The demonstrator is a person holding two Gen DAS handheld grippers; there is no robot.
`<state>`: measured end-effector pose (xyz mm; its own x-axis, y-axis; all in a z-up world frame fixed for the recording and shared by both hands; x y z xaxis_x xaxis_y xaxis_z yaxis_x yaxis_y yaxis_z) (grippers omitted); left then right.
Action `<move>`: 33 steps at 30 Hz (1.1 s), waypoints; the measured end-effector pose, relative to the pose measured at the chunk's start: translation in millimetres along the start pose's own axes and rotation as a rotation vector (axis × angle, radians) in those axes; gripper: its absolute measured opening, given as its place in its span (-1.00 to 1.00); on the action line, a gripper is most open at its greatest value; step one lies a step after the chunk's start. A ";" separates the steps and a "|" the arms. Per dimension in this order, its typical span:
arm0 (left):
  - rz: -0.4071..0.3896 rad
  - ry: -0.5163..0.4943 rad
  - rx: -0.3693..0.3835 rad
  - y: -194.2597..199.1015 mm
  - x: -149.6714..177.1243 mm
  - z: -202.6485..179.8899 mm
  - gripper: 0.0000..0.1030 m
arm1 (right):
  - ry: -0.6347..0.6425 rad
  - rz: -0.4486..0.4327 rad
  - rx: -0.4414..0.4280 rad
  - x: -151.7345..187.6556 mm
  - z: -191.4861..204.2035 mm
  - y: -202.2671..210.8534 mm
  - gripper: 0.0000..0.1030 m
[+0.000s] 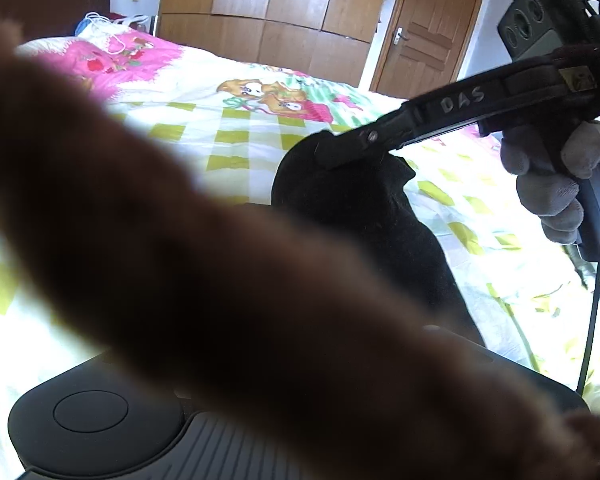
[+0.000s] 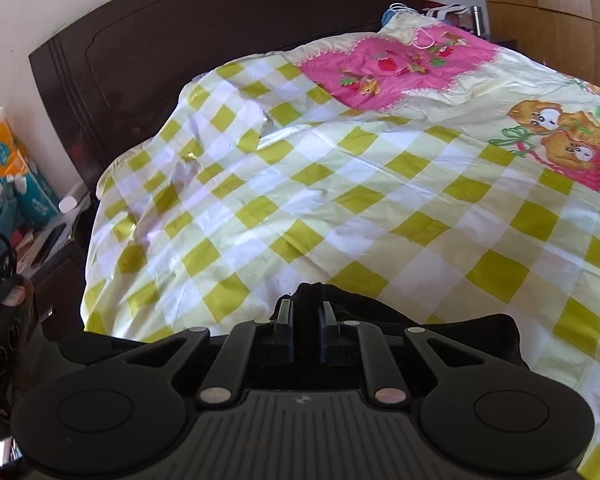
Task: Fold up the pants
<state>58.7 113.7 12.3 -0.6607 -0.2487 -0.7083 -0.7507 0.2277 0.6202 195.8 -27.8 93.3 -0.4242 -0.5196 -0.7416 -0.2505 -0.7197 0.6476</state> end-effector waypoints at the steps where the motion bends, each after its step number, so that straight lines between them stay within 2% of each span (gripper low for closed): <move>1: -0.005 -0.006 0.004 1.1 2.0 -1.9 -0.13 | -0.004 -0.008 0.011 0.0 0.7 2.6 -0.45; 2: -0.008 -0.018 0.004 1.7 4.0 -4.5 -0.04 | -0.012 -0.016 0.021 0.3 1.2 4.2 -0.45; 3: -0.010 -0.032 0.000 2.1 5.7 -7.1 -0.04 | -0.027 -0.021 0.026 0.7 1.2 5.4 -0.45; 4: -0.012 -0.045 -0.005 2.3 6.8 -9.7 -0.14 | -0.038 -0.029 0.027 1.2 1.5 7.0 -0.45; 5: -0.014 -0.054 0.000 3.4 7.2 -12.3 -0.43 | -0.050 -0.038 0.033 1.0 2.0 8.9 -0.45; 8: -0.035 -0.028 0.064 12.4 2.1 -16.3 -0.76 | -0.072 -0.074 0.059 -3.2 2.6 20.1 -0.45; 11: -0.074 -0.005 0.099 23.6 -7.6 -16.7 -0.83 | -0.078 -0.133 0.087 -18.6 4.7 34.6 -0.51; 12: -0.089 0.013 0.114 28.3 -11.0 -15.1 -0.84 | -0.071 -0.158 0.089 -26.9 6.3 37.4 -0.63; 14: -0.111 0.067 0.146 34.5 -15.7 -7.0 -0.85 | -0.058 -0.222 0.054 -43.1 9.4 36.3 -0.63; 15: -0.109 0.092 0.146 33.0 -15.8 -1.7 -0.85 | -0.035 -0.217 0.061 -49.4 11.8 27.9 -0.63; 17: -0.083 0.113 0.108 22.4 -11.3 8.2 -0.86 | -0.021 -0.194 0.076 -50.3 11.1 11.6 -0.63; 19: -0.054 0.165 0.118 13.8 -5.0 20.0 -0.86 | -0.007 -0.121 0.033 -41.6 5.1 -3.4 -0.59; 20: -0.057 0.178 0.128 13.4 -2.9 22.3 -0.86 | 0.008 -0.090 0.046 -37.3 1.4 -8.9 -0.50; 22: -0.073 0.140 0.129 15.4 -1.4 19.2 -0.85 | 0.041 -0.058 0.059 -30.2 -8.0 -17.5 0.01; 24: -0.073 0.099 0.122 16.0 -1.7 15.3 -0.83 | 0.097 0.017 0.013 -27.1 -16.0 -30.1 0.31; 27: -0.063 0.105 0.124 15.3 -2.3 17.8 -0.76 | 0.118 0.104 -0.092 -22.3 -27.6 -47.4 0.52; 30: -0.059 0.091 0.108 13.4 -1.7 16.3 -0.76 | 0.112 0.161 -0.164 -11.2 -38.0 -65.8 0.58; 32: -0.052 0.065 0.095 11.3 -2.0 13.1 -0.73 | 0.056 0.170 -0.205 -1.4 -41.2 -79.0 0.53; 33: -0.047 0.049 0.083 9.6 -2.0 12.0 -0.72 | 0.032 0.166 -0.217 3.6 -39.1 -82.5 0.15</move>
<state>52.8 127.7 15.6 -0.6258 -0.3061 -0.7174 -0.7790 0.2911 0.5554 249.0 11.7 30.3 -0.4153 -0.6504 -0.6360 0.0142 -0.7037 0.7104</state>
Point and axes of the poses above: each gripper's, at about its wrist camera, not at the fingertips, and y roughly against the way its jaws point, z to its left, x to its underside, the point moved 3 cm from there along -y, roughly the way its jaws point, and after that the axes turned 9 degrees about y, right-handed, at the moved point
